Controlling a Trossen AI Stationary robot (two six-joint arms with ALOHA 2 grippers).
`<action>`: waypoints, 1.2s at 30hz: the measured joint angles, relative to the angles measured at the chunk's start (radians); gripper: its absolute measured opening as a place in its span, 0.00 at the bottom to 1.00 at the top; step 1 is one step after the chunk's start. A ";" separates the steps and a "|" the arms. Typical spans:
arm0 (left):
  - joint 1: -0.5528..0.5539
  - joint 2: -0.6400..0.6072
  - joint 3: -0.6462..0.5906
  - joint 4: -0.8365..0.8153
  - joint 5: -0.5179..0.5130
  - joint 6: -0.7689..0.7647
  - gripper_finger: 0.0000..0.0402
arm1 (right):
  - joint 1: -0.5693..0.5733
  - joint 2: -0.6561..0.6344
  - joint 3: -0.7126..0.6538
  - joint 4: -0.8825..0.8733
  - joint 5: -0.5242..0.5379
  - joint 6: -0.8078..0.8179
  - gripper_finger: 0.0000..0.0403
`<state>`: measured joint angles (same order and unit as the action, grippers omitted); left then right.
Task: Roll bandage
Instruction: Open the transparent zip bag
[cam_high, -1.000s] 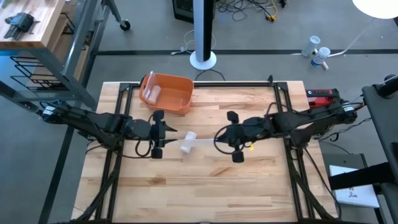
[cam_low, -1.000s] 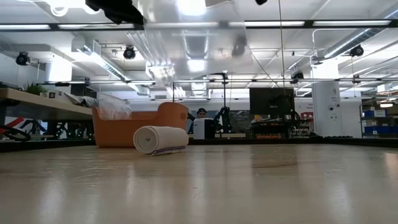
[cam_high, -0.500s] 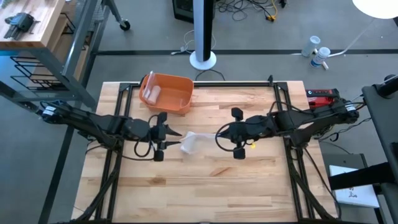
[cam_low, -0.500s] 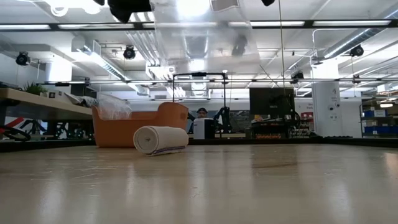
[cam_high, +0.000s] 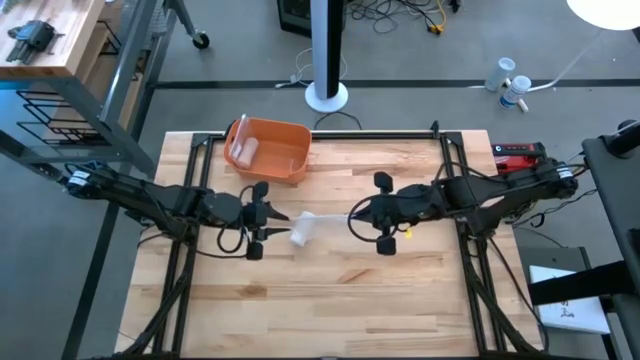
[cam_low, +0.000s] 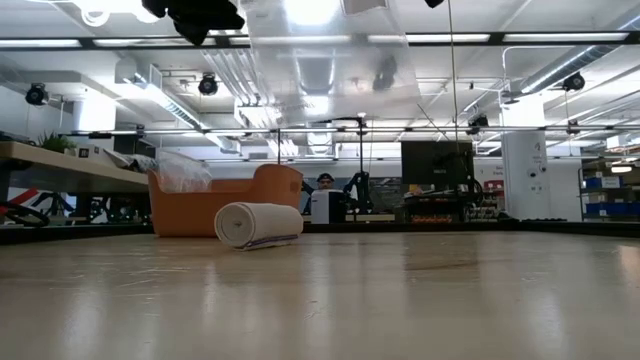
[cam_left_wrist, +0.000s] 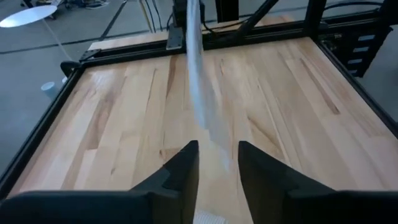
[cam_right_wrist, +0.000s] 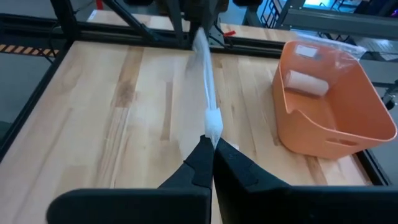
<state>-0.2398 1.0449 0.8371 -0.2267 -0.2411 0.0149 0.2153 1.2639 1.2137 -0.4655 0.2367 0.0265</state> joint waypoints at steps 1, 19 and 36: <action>0.000 -0.001 0.000 -0.001 -0.004 -0.001 0.26 | 0.000 -0.002 0.004 0.001 0.000 0.000 0.00; 0.061 0.050 0.000 0.070 0.023 -0.026 0.12 | 0.000 -0.004 0.005 -0.013 0.001 -0.001 0.00; 0.066 0.050 0.013 0.088 0.015 -0.077 0.21 | 0.000 -0.004 0.003 -0.027 0.019 0.000 0.00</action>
<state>-0.1741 1.0946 0.8505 -0.1382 -0.2260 -0.0617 0.2153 1.2594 1.2171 -0.4927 0.2557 0.0261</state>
